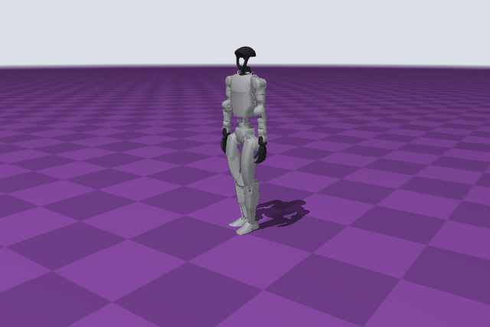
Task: Upper body actions
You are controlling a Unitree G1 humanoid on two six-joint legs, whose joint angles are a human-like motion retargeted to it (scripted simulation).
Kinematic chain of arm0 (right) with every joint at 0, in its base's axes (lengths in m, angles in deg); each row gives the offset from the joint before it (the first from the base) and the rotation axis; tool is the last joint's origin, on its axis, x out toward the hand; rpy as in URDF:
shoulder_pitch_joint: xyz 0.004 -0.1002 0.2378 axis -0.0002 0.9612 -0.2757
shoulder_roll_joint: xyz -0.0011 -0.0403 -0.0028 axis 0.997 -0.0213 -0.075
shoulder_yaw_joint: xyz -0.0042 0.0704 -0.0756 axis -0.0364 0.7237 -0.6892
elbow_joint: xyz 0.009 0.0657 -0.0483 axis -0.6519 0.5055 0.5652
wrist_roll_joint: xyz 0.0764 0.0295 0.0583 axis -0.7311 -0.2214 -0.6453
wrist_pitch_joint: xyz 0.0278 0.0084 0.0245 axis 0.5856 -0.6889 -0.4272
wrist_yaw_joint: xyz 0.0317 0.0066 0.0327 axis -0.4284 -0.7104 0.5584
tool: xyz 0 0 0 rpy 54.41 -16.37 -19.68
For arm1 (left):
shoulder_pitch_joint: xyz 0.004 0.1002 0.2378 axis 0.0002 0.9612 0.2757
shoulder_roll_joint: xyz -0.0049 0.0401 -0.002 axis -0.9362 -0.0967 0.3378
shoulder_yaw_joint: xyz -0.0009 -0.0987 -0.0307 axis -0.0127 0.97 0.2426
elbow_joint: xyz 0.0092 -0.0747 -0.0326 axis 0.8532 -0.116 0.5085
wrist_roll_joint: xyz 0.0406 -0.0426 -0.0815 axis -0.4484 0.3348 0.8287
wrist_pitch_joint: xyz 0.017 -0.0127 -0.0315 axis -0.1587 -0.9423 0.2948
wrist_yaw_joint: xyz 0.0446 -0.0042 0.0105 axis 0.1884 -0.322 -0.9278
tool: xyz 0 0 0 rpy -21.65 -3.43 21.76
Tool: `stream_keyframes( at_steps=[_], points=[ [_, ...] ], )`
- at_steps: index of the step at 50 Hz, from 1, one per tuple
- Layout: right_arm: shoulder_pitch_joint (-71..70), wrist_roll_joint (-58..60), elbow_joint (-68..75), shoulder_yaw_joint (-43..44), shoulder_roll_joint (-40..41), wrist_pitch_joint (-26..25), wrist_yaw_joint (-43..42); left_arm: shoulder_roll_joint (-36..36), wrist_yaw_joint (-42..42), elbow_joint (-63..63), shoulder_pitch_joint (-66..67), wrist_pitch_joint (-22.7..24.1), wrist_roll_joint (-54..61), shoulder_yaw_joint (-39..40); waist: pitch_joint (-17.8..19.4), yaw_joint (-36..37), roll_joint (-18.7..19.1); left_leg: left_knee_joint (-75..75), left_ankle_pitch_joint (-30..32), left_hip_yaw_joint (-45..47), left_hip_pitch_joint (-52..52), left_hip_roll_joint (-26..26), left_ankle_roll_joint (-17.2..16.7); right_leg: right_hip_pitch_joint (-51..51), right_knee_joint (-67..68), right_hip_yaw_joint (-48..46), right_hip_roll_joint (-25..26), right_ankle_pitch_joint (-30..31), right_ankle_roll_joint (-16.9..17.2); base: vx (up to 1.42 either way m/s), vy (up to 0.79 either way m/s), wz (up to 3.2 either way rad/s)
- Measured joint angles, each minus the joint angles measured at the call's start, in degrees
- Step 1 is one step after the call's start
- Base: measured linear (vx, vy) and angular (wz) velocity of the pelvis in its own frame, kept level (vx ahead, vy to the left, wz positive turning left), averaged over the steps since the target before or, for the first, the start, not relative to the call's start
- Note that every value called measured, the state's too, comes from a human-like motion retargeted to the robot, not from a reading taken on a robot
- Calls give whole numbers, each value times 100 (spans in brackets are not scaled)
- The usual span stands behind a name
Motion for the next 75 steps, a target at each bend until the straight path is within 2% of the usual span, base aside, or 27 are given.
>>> stream_keyframes(
  at_steps=[7,9,13,16,18,23,28,31,33,35,38,42,44,47,55,57,58,60,65,71,75],
  points=[
    [15,-120,77,28,-59,-2,-59,56,34,-30,15,20,-44,-6,-7,115,23,112,-8,-236,-161,-28,6,-115,554,-219,-190,-257,163,10,0,29],
    [15,-184,103,32,-70,-1,-68,37,57,-11,0,21,-87,-16,8,99,56,144,35,-438,-227,-17,-4,-185,835,-225,-209,-326,112,9,-3,87],
    [59,-204,124,50,-62,-6,-68,-18,71,22,-3,4,-141,17,80,9,142,203,174,-1026,-315,-14,-52,-444,1366,662,-93,-350,23,6,-5,131],
    [127,-176,97,83,-57,0,-70,-56,83,2,-10,-11,-84,65,125,-108,134,200,348,-1614,-388,-158,-88,-690,1571,2004,163,-282,396,4,-7,181],
    [158,-156,68,100,-56,8,-69,-95,100,-15,-33,-25,-38,96,155,-202,135,191,491,-2045,-455,-259,-136,-784,1604,2556,265,-328,574,-2,-9,204],
    [177,-157,16,97,-80,32,-33,-223,130,36,-139,-90,-22,97,312,-193,85,80,850,-2867,-560,-479,-401,-818,1465,2634,214,-373,884,-10,-11,185],
    [128,-123,-77,56,-122,47,14,-265,160,199,-245,-119,122,171,621,242,62,31,1029,-2997,-692,-463,-869,-545,1192,1744,217,-565,559,-18,-5,145],
    [84,-65,-174,122,-167,77,33,-203,214,301,-324,-119,329,212,745,359,164,-8,1083,-3112,-865,-385,-1175,-496,1116,1027,101,-610,607,-24,-4,208],
    [77,-46,-237,133,-223,113,24,-136,270,352,-368,-91,484,259,853,446,164,-41,1049,-3036,-994,-379,-1112,-412,1027,556,30,-662,587,-17,1,211],
    [89,-20,-251,135,-294,129,20,-77,339,406,-380,-70,574,306,933,504,117,-80,857,-2415,-1145,-254,-917,-314,933,64,-42,-723,549,-8,5,224],
    [118,10,-106,219,-397,68,-28,22,329,470,-334,-64,558,354,859,410,23,-184,544,-1117,-1335,59,-726,-262,820,-830,-284,-781,628,3,5,277],
    [259,-177,81,376,-458,57,-142,128,222,402,-290,-39,605,446,791,261,-123,-121,403,1690,-1259,567,-988,-127,570,-1931,-405,-868,651,17,6,306],
    [349,-244,123,447,-463,75,-173,135,228,359,-289,-54,599,472,759,270,-185,-37,408,2558,-1109,679,-1026,-71,473,-2431,-436,-927,677,26,4,289],
    [474,-179,180,539,-456,80,-231,117,171,301,-258,-74,552,489,691,454,-254,146,448,3097,-880,799,-959,-11,405,-3024,-489,-1013,752,33,3,245],
    [551,-66,257,554,-378,59,-330,110,59,99,-101,-166,723,719,289,281,-463,656,457,4045,-337,727,-203,117,218,-4592,-614,-1073,1085,45,-1,254],
    [523,-75,196,557,-344,92,-295,135,-7,65,-106,-155,790,788,237,303,-422,521,552,3936,-209,582,-152,183,186,-4884,-520,-1072,1160,37,-7,194],
    [504,-62,158,562,-331,107,-279,151,-36,51,-113,-146,813,824,221,380,-364,391,527,3787,-162,538,-333,217,191,-4975,-435,-1079,1192,42,-7,131],
    [483,-17,89,528,-334,129,-262,201,-75,20,-82,-124,847,910,211,600,-327,48,570,3638,-118,279,-172,315,211,-5078,-379,-1065,1244,54,-5,77],
    [280,-62,-71,326,-246,162,-212,252,-138,-92,-26,-106,951,1132,224,947,-392,-168,621,2774,-230,25,-32,457,189,-5215,-355,-969,1306,47,-6,43],
    [152,134,-346,94,-91,279,-6,200,-198,-136,48,-90,876,1355,155,1392,-534,-252,462,2441,-243,-132,28,560,213,-5272,-368,-824,1398,44,-8,12],
    [152,263,-370,-89,-44,305,-17,139,-187,-195,64,-92,911,1354,72,1276,-482,-216,357,2112,-232,-128,36,742,367,-5093,-305,-644,1414,43,-10,70]
  ],
)
